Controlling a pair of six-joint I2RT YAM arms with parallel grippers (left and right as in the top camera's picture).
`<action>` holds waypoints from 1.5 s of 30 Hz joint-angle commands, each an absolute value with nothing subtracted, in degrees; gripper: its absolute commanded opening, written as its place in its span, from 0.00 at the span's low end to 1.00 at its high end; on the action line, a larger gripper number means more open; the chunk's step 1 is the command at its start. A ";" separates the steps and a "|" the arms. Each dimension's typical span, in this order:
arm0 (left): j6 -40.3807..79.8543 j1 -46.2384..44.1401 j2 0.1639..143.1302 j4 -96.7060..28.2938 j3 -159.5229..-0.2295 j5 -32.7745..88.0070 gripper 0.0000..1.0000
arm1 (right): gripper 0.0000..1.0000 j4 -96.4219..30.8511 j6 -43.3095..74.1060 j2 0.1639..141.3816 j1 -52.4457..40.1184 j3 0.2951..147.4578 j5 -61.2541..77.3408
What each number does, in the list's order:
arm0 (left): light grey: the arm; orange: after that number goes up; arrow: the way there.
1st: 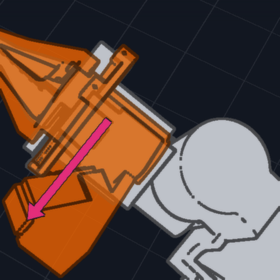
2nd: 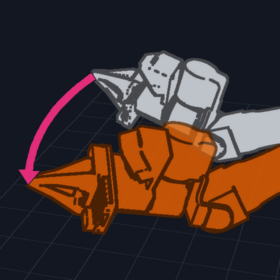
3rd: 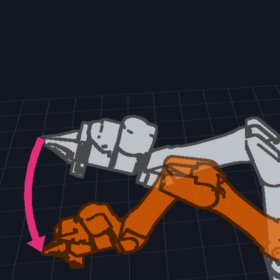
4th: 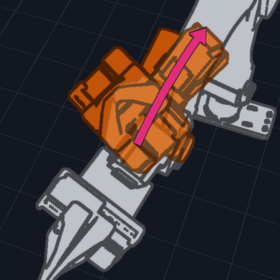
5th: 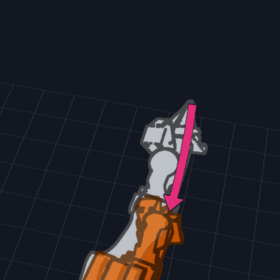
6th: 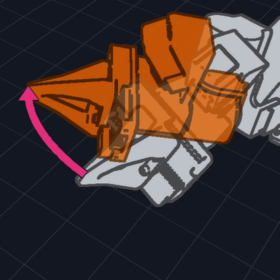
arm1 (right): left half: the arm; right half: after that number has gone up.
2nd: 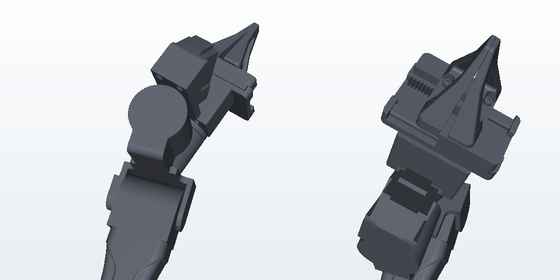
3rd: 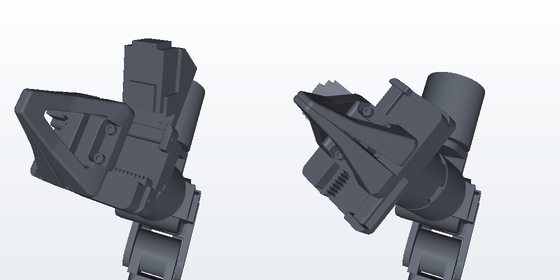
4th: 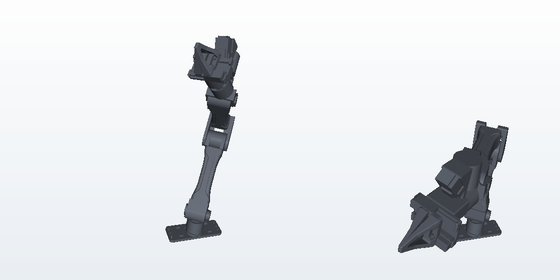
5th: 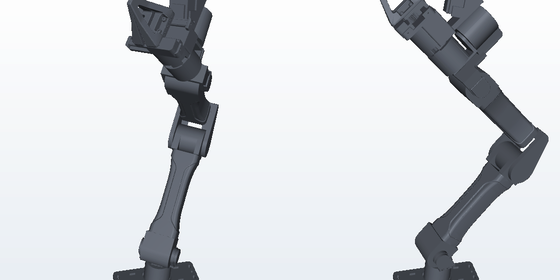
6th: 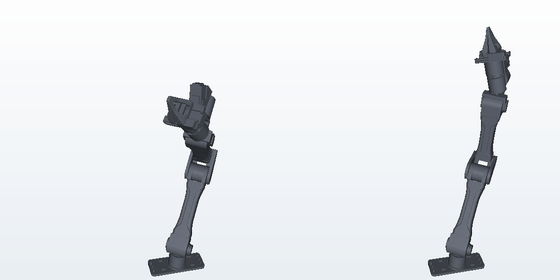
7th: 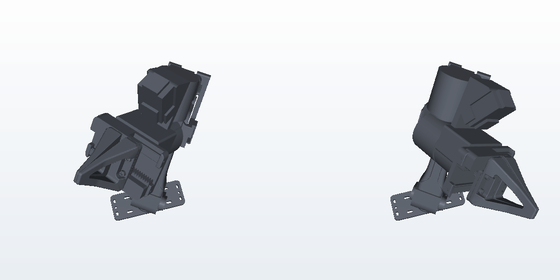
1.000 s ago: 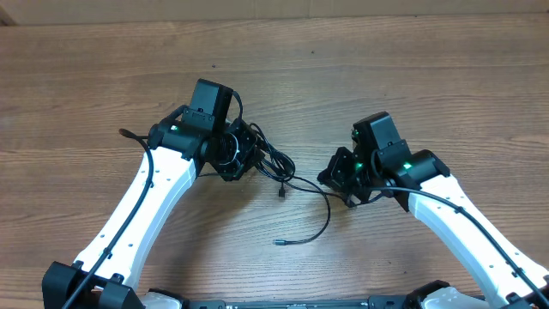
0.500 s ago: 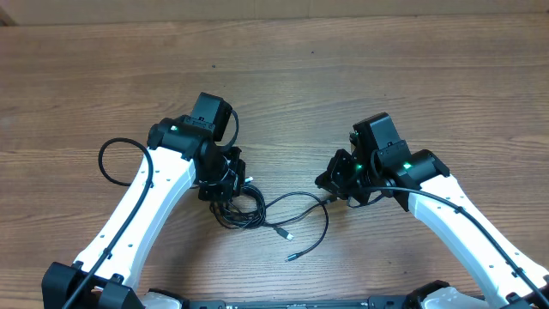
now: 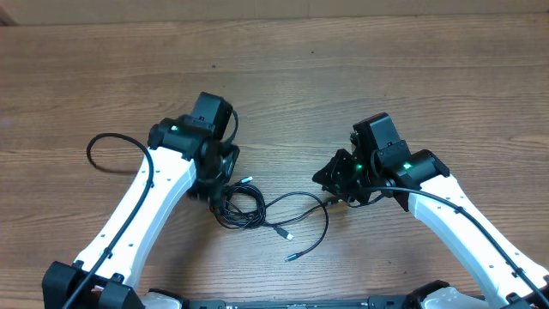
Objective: Untangle cables
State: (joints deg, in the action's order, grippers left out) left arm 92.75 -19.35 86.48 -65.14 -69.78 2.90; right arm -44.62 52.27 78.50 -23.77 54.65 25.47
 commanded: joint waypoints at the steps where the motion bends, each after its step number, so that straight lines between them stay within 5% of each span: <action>1: 77.56 -21.26 89.58 -57.52 -70.11 -0.21 0.72 | 0.26 -44.56 52.05 78.56 -24.05 55.88 24.88; 19: 71.68 -23.27 108.12 -55.61 -70.11 17.52 0.25 | 0.27 -46.68 52.10 78.56 -24.05 55.88 21.89; 30: 70.89 -25.36 108.36 -56.66 -69.12 14.72 0.26 | 0.26 -46.68 52.10 78.56 -24.05 55.88 21.89; 35: 70.89 -26.06 108.36 -55.90 -69.10 12.75 0.15 | 0.27 -46.96 52.10 78.56 -24.05 55.88 21.91; 45: 71.18 -27.11 108.38 -55.18 -67.33 10.09 0.18 | 0.27 -47.03 52.10 78.56 -24.05 55.88 21.89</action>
